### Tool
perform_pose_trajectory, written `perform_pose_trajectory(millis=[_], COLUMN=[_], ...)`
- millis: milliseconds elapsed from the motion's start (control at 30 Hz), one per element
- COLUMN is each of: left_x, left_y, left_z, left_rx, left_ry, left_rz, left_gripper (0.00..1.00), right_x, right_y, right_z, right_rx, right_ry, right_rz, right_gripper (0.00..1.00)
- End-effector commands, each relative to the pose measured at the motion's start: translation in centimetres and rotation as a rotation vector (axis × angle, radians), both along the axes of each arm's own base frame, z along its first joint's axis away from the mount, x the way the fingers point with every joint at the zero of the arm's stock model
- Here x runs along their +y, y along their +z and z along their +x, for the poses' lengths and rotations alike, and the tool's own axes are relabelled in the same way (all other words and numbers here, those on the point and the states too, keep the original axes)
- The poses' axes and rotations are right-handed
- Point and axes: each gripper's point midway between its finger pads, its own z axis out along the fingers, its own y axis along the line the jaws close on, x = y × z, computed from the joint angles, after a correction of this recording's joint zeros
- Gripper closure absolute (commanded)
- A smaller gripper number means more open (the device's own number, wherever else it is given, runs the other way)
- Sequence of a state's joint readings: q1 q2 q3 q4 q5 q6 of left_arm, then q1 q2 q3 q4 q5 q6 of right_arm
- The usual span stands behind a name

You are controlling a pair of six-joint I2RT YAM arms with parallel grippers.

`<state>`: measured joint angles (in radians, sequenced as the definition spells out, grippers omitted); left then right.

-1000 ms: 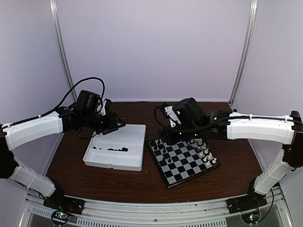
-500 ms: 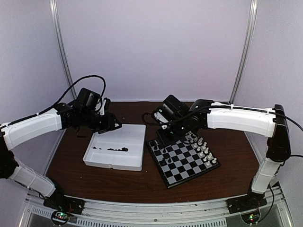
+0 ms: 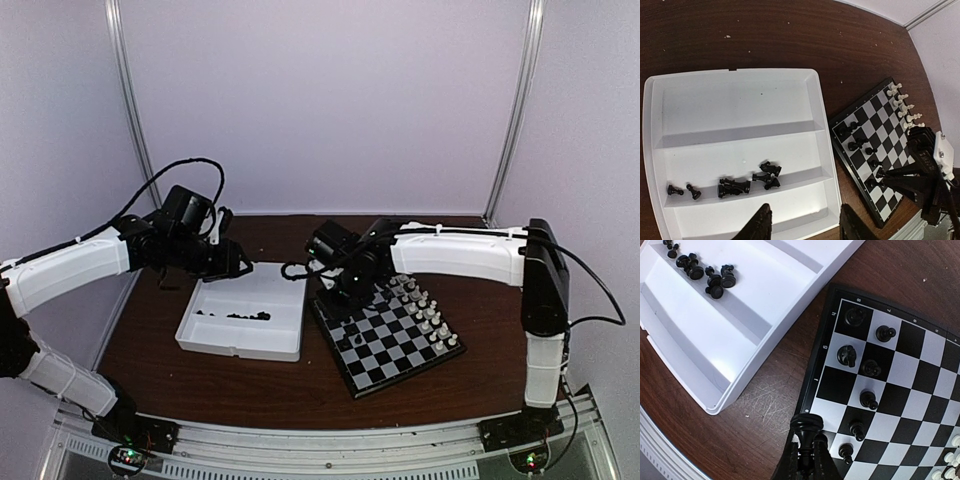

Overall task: Set up the chess pieces on the board
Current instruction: Place the chess piece on the chessboard.

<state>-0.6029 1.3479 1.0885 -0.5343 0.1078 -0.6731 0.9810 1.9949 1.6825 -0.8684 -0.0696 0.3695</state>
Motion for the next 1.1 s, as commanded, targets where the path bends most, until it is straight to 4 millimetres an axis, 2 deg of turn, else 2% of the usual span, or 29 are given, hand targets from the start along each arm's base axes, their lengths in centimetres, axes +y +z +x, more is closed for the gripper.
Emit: perform_pose_trajectory(millis=[0, 400, 733, 1067], left_x=[0.1, -0.1, -0.1, 0.1], left_y=[1.5, 1.0, 0.6, 0.5], left_z=[0.5, 0.6, 0.7, 0.7], left_rx=[-0.048, -0.034, -0.028, -0.032], left_ry=[-0.004, -0.009, -0.010, -0.007], left_rz=[0.000, 0.004, 0.012, 0.021], left_gripper=[0.54, 0.54, 0.54, 0.54], right_x=[-0.4, -1.1, -1.6, -1.2], right_y=[-1.0, -3.8, -4.5, -5.0], right_z=[0.4, 1.2, 2.0, 2.4], right_rx=[0.006, 0.007, -0.011, -0.008], right_ry=[0.001, 0.003, 0.001, 0.006], right_rz=[-0.059, -0.159, -0.201, -0.202], right_gripper=[0.93, 0.93, 0.91, 0.91])
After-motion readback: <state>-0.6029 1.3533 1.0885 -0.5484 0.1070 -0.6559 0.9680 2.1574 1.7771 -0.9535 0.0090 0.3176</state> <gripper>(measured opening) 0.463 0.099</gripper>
